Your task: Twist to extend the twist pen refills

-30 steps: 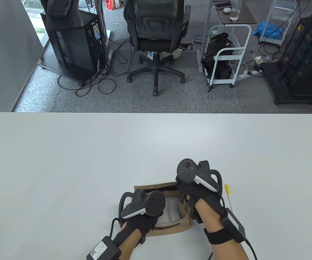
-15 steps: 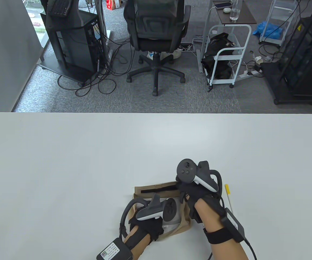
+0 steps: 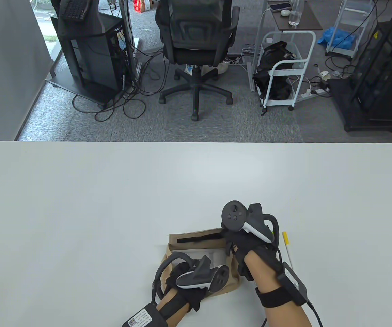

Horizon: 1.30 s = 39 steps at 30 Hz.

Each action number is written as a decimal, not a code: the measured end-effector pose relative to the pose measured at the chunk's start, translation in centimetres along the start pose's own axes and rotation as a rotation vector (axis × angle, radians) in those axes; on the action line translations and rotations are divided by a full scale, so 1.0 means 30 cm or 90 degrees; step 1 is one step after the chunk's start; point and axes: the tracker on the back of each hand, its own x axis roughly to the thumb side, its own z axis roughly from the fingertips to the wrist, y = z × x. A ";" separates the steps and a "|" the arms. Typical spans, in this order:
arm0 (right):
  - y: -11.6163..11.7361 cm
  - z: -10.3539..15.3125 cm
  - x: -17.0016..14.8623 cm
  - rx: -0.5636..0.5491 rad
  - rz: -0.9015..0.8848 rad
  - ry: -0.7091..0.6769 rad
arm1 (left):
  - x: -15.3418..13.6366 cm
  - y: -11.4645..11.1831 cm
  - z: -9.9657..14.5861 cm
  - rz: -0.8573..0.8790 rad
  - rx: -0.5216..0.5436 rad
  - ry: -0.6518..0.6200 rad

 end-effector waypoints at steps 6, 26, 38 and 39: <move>0.007 -0.003 0.006 -0.004 0.018 0.001 | -0.030 -0.004 0.002 0.029 -0.003 0.004; 0.007 -0.002 -0.003 -0.023 0.020 0.033 | -0.324 0.068 0.194 0.474 0.366 -0.012; -0.258 0.181 0.035 -0.196 -0.229 -0.144 | -0.344 0.099 0.254 0.586 0.466 -0.062; -0.270 0.193 0.039 -0.200 -0.265 -0.168 | -0.344 0.100 0.255 0.595 0.471 -0.066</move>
